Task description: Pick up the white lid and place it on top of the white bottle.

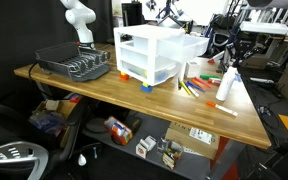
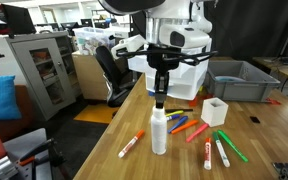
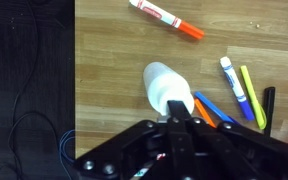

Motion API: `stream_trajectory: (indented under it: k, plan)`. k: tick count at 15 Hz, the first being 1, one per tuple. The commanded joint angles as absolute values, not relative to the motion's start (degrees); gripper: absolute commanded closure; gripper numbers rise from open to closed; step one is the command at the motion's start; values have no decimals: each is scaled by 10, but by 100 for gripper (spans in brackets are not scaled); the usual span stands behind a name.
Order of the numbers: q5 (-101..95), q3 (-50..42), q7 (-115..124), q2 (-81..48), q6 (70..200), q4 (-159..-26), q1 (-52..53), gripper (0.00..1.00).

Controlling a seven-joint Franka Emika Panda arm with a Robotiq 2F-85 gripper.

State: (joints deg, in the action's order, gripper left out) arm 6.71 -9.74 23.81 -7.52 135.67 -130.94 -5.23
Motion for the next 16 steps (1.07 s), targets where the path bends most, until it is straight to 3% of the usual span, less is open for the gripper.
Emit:
stream_trajectory:
  k: [1, 10, 16]
  plan:
    - [79, -94, 224, -77, 1378, -1327, -61, 68]
    - [75, -97, 264, -38, 1354, -1338, -60, 3]
    - [88, -90, 267, 1, 1335, -1348, -60, 0]
